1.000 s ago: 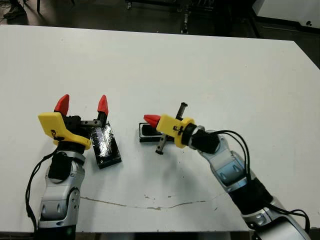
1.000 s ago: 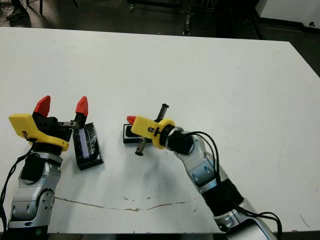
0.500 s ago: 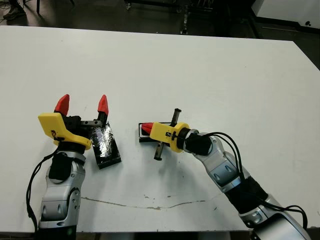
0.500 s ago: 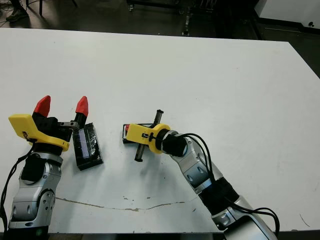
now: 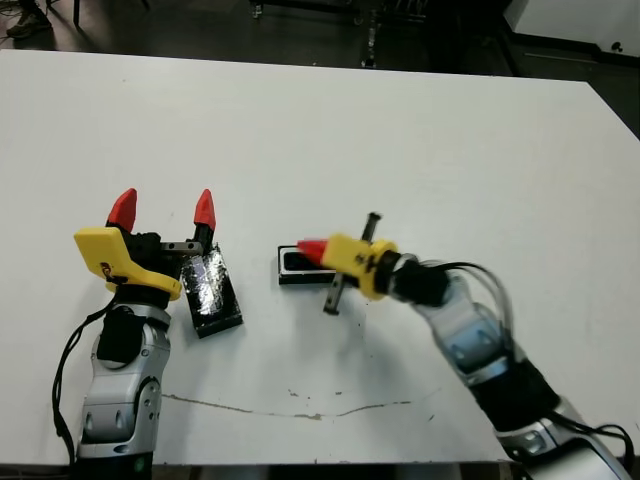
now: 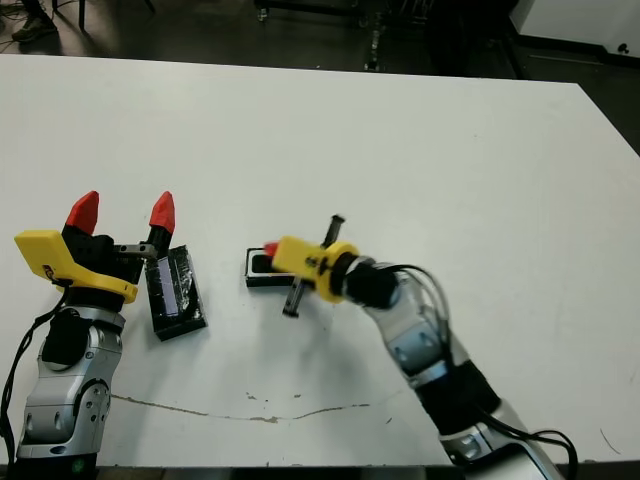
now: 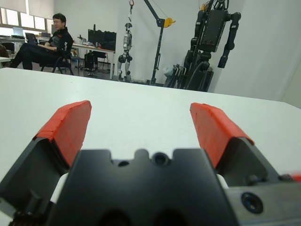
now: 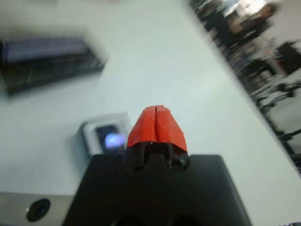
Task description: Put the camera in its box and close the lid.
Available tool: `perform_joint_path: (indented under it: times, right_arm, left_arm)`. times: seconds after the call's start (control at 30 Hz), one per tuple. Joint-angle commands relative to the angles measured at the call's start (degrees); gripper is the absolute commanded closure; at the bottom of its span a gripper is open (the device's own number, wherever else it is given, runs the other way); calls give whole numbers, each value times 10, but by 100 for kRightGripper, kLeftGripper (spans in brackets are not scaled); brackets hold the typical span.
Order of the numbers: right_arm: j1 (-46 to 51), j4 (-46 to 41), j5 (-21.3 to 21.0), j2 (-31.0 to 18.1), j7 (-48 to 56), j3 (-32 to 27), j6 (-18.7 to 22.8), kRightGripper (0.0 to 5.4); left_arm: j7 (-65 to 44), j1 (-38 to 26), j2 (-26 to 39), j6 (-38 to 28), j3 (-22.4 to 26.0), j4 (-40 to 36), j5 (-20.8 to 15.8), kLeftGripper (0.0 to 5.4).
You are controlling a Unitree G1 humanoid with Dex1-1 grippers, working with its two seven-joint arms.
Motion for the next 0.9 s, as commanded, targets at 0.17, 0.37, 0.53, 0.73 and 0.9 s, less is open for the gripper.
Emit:
perform_joint_path:
  times: [0.17,0.37,0.53,0.73,0.9]
  right_arm:
    - [-9,-89,129,-30,-9,-136,96,539]
    - [-4,-82,161,-52,-33,-187,116,539]
    - [15,-48,151,-62,-60,-201,107,539]
    - [58,-30,175,-32,-112,-232,105,539]
    - [91,-61,221,-6,-164,-268,153,539]
  left_arm:
    - [-1,9,4,1,1,2,1,0]
    - [-8,7,8,-5,7,6,-4,0]
    - [-29,4,27,-13,14,7,-5,0]
    - [-73,-17,90,1,34,3,-9,0]
    - [-128,-45,197,68,53,-34,-10,0]
